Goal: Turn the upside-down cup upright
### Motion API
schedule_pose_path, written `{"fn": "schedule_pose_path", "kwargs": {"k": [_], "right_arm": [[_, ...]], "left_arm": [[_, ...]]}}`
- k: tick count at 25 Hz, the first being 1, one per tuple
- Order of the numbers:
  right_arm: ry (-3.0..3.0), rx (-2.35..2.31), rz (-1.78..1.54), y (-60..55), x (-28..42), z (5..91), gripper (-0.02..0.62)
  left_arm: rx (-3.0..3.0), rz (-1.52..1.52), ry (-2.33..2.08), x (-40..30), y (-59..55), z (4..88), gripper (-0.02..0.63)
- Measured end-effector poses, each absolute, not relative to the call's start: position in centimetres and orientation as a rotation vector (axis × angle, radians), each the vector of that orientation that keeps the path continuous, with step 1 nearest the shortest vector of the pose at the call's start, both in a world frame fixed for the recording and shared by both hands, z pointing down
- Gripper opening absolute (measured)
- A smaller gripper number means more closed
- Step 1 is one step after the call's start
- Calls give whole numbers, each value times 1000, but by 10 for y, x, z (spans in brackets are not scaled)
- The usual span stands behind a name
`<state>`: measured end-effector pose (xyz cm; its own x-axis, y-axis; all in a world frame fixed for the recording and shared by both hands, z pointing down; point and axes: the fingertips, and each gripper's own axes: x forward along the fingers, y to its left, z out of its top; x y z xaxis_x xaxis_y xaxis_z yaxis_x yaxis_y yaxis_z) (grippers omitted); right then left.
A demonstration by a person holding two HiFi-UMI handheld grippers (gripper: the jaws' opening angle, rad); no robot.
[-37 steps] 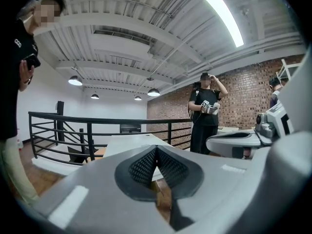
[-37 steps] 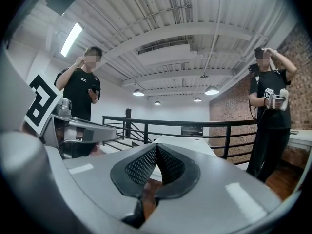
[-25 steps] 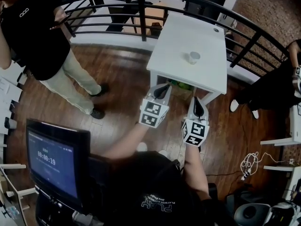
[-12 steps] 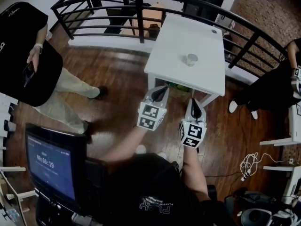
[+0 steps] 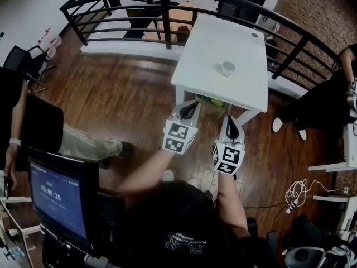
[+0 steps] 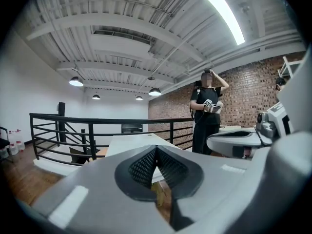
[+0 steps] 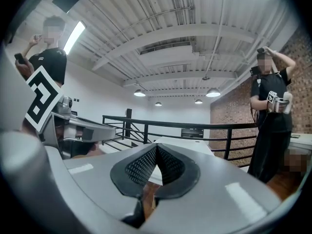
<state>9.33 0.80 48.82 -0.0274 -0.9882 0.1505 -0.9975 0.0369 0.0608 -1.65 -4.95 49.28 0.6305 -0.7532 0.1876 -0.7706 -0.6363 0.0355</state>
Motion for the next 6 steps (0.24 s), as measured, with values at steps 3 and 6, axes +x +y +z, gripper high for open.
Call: {"fn": "schedule_pose_path", "kwargs": {"k": [3,6], "right_arm": [[-2147,2078,94,8,93,489,12],[-2146,2080,97,9,93,491,12]], "left_arm": [[2734,256,-1271,-15,-47,494,2],[2741,259,-1267,-15,-46,492,2]]}}
